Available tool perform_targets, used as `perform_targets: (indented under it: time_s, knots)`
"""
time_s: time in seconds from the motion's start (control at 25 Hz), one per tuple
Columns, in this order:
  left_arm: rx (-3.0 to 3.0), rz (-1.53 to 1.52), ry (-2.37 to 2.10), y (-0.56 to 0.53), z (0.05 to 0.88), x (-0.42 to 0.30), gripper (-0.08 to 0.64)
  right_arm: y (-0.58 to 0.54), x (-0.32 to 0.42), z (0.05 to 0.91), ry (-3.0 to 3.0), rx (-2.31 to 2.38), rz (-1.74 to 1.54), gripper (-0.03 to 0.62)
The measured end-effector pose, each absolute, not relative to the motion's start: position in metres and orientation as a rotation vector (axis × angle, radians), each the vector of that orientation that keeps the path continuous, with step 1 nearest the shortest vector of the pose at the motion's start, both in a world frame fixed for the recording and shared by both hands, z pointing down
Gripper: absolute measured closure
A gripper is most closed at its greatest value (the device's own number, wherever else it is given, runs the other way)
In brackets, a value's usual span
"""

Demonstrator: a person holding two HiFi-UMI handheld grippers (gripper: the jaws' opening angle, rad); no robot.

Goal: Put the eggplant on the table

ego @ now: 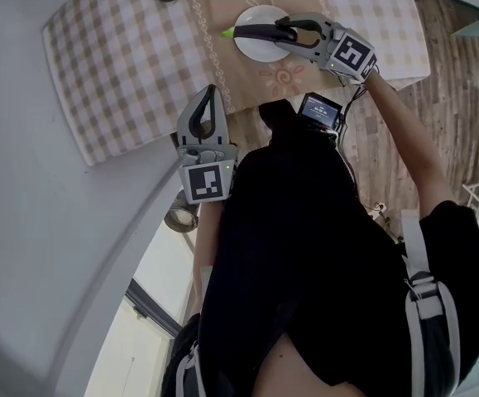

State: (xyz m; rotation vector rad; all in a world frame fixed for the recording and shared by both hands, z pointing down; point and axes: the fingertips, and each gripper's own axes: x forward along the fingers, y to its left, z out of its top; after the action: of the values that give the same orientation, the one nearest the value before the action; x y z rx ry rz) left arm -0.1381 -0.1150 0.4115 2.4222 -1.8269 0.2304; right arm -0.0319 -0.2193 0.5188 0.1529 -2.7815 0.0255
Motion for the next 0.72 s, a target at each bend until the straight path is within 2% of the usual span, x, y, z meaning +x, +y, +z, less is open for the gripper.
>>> perform_targets:
  time_s: [0.72]
  knots:
    - [2.376,0.245,-1.842,-0.129,0.424,-0.145,0.568,-0.226,-0.042,0.553,-2.706,0.048,0.001,0.423]
